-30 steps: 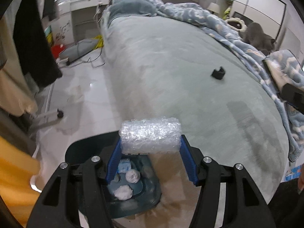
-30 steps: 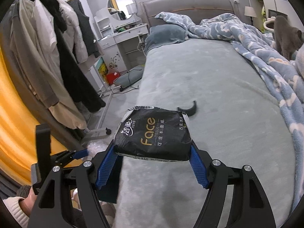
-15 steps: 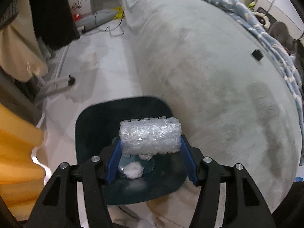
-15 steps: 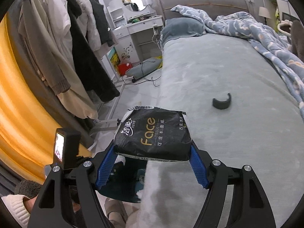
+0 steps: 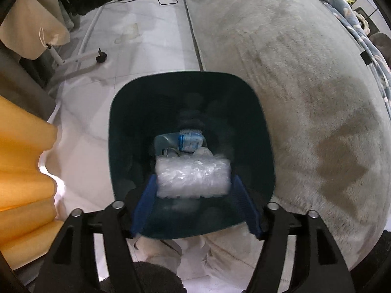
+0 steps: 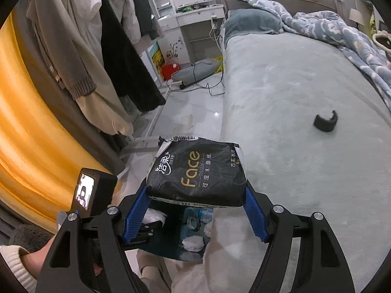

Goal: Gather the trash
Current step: 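Open the left tool to drop the bubble wrap into the wastebasket, then lower the 'Face' packet into the wastebasket and open the right tool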

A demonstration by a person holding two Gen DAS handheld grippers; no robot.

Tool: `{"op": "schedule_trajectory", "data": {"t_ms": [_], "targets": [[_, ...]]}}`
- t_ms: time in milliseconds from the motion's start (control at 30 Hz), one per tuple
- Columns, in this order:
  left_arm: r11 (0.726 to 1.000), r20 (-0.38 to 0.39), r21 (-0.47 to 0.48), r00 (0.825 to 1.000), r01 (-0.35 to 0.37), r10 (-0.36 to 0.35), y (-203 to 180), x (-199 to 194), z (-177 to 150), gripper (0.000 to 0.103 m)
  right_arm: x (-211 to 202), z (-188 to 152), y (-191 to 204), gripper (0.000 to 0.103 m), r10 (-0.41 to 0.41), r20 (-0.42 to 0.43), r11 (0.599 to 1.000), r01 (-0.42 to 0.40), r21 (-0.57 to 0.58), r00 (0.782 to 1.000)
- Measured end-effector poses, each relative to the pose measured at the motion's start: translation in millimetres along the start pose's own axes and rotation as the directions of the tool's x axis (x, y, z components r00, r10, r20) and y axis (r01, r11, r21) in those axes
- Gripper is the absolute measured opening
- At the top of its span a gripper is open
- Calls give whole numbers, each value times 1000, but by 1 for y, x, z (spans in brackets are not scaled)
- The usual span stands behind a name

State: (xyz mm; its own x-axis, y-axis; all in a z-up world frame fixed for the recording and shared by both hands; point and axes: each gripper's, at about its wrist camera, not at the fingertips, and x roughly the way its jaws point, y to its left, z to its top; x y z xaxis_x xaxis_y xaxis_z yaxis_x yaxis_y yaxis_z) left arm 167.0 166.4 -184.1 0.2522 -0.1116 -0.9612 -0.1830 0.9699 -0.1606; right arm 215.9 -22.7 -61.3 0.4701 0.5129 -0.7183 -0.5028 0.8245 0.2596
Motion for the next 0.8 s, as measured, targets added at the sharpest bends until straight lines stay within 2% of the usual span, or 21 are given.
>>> {"op": "schedule_trajectory", "data": {"t_ms": [200, 367, 667, 800], "targets": [[1000, 44, -10, 999, -13, 13, 17, -14, -3, 74, 29, -5, 15, 73, -6, -69, 1000, 4, -29, 998], [999, 129, -44, 991, -22, 28, 37, -36, 0, 74, 49, -8, 26, 73, 3, -112, 999, -9, -47, 994], [997, 267, -76, 962, -31, 50, 65, -72, 2, 67, 86, -18, 43, 73, 7, -189, 998, -18, -59, 982], [996, 334, -82, 941, -21, 48, 72, -90, 2, 63, 101, -23, 49, 73, -3, -225, 998, -12, -67, 974]]}}
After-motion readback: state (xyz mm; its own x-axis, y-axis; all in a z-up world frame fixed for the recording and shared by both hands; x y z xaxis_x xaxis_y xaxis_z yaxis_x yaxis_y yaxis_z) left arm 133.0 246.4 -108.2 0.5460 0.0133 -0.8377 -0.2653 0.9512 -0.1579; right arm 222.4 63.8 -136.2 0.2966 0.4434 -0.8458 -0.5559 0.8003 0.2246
